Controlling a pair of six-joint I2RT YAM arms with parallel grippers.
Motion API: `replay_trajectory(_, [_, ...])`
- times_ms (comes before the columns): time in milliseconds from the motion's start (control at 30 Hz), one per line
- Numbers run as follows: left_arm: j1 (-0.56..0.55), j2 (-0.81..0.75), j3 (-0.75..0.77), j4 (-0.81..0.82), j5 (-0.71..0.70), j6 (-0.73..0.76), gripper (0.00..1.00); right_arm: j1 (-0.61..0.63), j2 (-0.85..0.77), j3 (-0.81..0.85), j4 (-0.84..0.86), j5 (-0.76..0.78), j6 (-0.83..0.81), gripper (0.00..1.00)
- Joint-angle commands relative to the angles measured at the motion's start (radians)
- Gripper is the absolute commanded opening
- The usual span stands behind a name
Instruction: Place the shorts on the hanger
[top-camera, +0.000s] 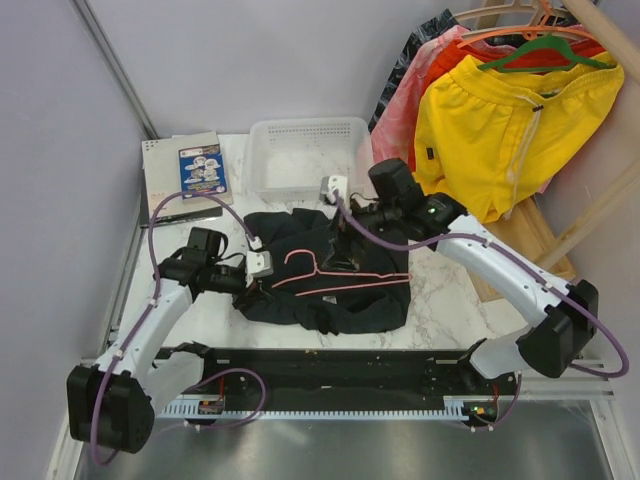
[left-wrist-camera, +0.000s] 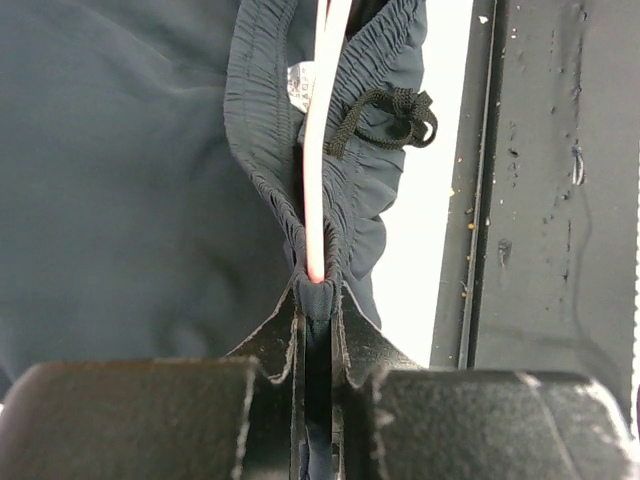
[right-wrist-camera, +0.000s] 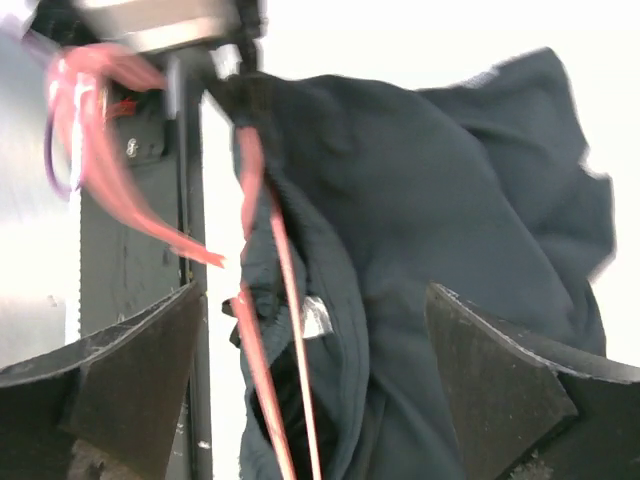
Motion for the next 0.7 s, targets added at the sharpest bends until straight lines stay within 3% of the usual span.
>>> replay_trajectory(0, [-0.005, -0.098, -0.027, 0.035, 0.019, 0.033, 0.02, -0.168, -0.089, -0.014, 0.028, 0.010, 0.238, 0.98])
replay_trajectory(100, [-0.007, -0.130, -0.039, 0.012, 0.011, 0.121, 0.02, -0.245, -0.083, -0.016, -0.027, -0.021, 0.289, 0.96])
replay_trajectory(267, [-0.016, -0.153, -0.038, -0.033, 0.025, 0.231, 0.02, -0.261, -0.008, 0.003, -0.204, 0.100, 0.174, 0.88])
replay_trajectory(367, [-0.024, -0.170, -0.041, -0.042, 0.020, 0.264, 0.02, -0.263, 0.064, -0.005, -0.325, 0.070, 0.096, 0.76])
replay_trajectory(400, [-0.025, -0.172, -0.041, -0.042, 0.020, 0.268, 0.02, -0.259, 0.092, -0.012, -0.362, 0.057, 0.088, 0.69])
replay_trajectory(467, [-0.027, -0.172, -0.041, -0.048, 0.020, 0.271, 0.02, -0.246, 0.103, -0.054, -0.382, 0.049, 0.061, 0.65])
replay_trajectory(667, [-0.036, -0.165, -0.035, -0.051, 0.022, 0.270, 0.02, -0.137, 0.096, -0.169, -0.330, 0.232, 0.083, 0.63])
